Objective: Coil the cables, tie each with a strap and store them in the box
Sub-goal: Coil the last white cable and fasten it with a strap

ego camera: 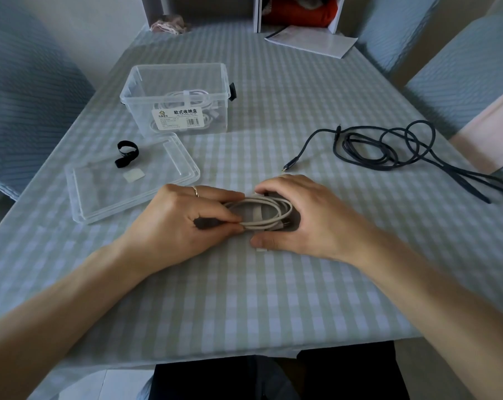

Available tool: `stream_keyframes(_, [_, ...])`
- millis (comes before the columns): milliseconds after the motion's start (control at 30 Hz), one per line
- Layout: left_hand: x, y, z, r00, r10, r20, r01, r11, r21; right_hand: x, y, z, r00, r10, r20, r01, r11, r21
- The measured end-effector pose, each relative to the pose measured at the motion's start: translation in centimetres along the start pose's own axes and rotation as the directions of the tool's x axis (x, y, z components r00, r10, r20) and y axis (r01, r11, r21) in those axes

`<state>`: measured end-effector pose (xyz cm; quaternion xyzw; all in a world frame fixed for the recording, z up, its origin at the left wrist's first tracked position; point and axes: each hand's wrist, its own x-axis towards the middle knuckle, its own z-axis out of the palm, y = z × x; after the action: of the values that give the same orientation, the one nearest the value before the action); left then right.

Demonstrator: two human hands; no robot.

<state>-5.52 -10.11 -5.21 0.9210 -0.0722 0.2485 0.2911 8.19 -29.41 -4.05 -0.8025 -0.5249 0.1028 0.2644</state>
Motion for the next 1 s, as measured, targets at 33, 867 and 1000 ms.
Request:
stream_keyframes(33, [0.0,0.0,0.0,1.000,0.001,0.004,-0.001,1.000,-0.001,0.0,0.0,0.0,1.000,0.000,-0.003,0.000,1.000,-0.004])
stream_keyframes(867, [1.1,0.5,0.4,0.998,0.008,0.069,-0.004,0.998,-0.056,-2.0,0.6,-1.1,0.996,-0.078,0.033,0.075,0.994,0.081])
stream_keyframes(1000, [1.1,0.5,0.4,0.998,0.023,0.065,-0.020,0.999,-0.043,-1.5,0.7,-1.0,0.996,-0.068,0.059,0.068,0.998,0.006])
